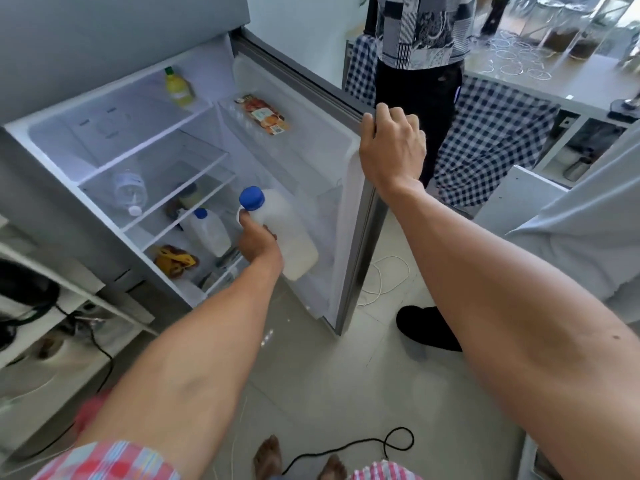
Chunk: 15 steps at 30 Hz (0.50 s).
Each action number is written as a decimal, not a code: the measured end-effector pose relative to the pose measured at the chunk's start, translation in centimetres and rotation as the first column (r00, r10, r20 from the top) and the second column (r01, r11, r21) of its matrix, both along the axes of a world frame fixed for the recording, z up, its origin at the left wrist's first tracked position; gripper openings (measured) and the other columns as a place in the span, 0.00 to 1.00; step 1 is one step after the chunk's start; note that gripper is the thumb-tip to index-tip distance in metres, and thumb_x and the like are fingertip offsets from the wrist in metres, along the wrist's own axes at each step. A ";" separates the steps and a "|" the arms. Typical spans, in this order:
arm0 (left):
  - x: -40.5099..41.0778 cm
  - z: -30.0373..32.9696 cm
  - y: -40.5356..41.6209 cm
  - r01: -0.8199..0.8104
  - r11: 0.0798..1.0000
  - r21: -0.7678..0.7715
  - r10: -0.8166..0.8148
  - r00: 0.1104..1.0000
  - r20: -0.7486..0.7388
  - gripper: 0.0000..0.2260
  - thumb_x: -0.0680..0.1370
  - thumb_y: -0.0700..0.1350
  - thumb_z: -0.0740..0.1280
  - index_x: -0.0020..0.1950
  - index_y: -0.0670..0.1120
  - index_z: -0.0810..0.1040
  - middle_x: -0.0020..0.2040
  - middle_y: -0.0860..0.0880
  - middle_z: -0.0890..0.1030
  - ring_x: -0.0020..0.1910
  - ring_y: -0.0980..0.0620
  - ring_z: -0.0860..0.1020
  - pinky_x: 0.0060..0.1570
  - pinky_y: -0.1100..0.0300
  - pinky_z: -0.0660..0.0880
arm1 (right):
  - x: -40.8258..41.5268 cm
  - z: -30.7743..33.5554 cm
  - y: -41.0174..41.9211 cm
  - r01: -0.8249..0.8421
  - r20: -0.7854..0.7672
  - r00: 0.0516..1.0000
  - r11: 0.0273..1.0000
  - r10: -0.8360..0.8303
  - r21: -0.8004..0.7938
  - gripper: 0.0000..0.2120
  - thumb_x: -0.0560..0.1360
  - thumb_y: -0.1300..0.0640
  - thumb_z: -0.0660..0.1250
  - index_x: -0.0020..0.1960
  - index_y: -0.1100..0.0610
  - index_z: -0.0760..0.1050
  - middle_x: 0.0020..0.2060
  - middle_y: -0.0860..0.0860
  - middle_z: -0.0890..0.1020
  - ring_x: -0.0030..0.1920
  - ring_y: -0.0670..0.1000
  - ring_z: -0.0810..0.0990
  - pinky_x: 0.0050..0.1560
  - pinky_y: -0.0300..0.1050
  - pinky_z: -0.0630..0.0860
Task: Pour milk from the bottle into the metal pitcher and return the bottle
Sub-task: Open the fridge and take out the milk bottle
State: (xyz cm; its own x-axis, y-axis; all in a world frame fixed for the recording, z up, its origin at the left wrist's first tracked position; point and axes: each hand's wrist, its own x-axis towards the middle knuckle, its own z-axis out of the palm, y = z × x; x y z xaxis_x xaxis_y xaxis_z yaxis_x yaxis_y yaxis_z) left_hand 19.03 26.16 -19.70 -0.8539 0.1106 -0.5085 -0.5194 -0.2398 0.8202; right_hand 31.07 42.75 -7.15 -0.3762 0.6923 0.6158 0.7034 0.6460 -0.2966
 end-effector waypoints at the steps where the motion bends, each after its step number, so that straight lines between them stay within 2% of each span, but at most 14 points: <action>1: -0.2 0.4 -0.8 0.021 0.999 -0.035 -0.022 0.999 -0.039 0.19 0.78 0.59 0.63 0.33 0.47 0.71 0.25 0.52 0.74 0.23 0.52 0.73 0.25 0.64 0.69 | -0.1 0.0 -0.6 -0.012 -0.003 1.000 1.000 0.012 0.003 0.18 0.85 0.48 0.53 0.54 0.58 0.77 0.51 0.54 0.82 0.53 0.58 0.76 0.51 0.55 0.72; 3: -0.9 1.1 -2.5 0.061 0.990 -0.125 -0.076 0.990 -0.116 0.21 0.79 0.60 0.62 0.32 0.47 0.70 0.29 0.49 0.75 0.29 0.49 0.74 0.32 0.59 0.70 | -0.3 0.0 -1.9 -0.031 -0.006 1.000 0.999 0.031 0.019 0.18 0.85 0.48 0.53 0.55 0.58 0.77 0.50 0.54 0.83 0.52 0.59 0.77 0.51 0.55 0.72; 5: -1.6 2.0 -4.4 0.062 0.977 -0.205 -0.103 0.975 -0.195 0.20 0.79 0.59 0.62 0.34 0.47 0.73 0.32 0.49 0.78 0.33 0.48 0.77 0.34 0.58 0.72 | -0.7 0.0 -3.6 -0.051 -0.011 0.999 0.998 0.052 0.035 0.18 0.85 0.48 0.54 0.57 0.58 0.78 0.51 0.54 0.83 0.52 0.59 0.78 0.50 0.54 0.72; 8: -3.1 3.5 -7.1 0.014 0.964 -0.266 -0.091 0.955 -0.281 0.18 0.80 0.58 0.63 0.46 0.44 0.80 0.40 0.48 0.83 0.40 0.48 0.81 0.34 0.59 0.73 | -1.6 0.0 -6.7 -0.098 -0.019 0.995 0.994 0.100 0.052 0.18 0.84 0.50 0.54 0.58 0.59 0.78 0.50 0.56 0.84 0.51 0.60 0.80 0.51 0.55 0.73; 11: -5.0 5.0 -9.8 -0.021 0.946 -0.324 -0.083 0.949 -0.304 0.23 0.79 0.60 0.62 0.58 0.41 0.82 0.51 0.43 0.84 0.48 0.44 0.82 0.42 0.55 0.78 | -2.8 -0.1 -9.9 -0.151 -0.004 0.988 0.986 0.151 0.072 0.17 0.83 0.52 0.55 0.58 0.61 0.78 0.48 0.57 0.85 0.49 0.62 0.81 0.50 0.55 0.74; 13: -6.2 5.9 -11.8 -0.047 0.928 -0.368 -0.078 0.945 -0.317 0.22 0.79 0.60 0.62 0.53 0.42 0.81 0.51 0.43 0.83 0.47 0.43 0.81 0.46 0.53 0.78 | -4.0 -0.1 -12.2 -0.182 0.008 0.983 0.979 0.182 0.090 0.16 0.83 0.52 0.56 0.56 0.61 0.78 0.45 0.57 0.85 0.47 0.61 0.82 0.48 0.54 0.75; 15: -7.5 6.9 -13.8 -0.079 0.929 -0.362 -0.058 0.934 -0.354 0.18 0.79 0.58 0.63 0.43 0.45 0.78 0.46 0.43 0.82 0.43 0.45 0.79 0.42 0.54 0.74 | -5.3 -0.1 -14.5 -0.224 0.006 0.974 0.970 0.224 0.096 0.15 0.82 0.51 0.57 0.53 0.61 0.78 0.43 0.57 0.85 0.45 0.61 0.82 0.46 0.53 0.75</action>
State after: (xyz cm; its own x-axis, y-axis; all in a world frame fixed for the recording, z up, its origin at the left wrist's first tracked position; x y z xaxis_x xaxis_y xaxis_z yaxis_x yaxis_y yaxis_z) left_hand 11.50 12.31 -12.83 -0.9837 -0.0339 -0.1766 -0.1793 0.1078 0.9779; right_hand 25.74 28.21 -7.29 -0.5120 0.5287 0.6770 0.5361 0.8125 -0.2291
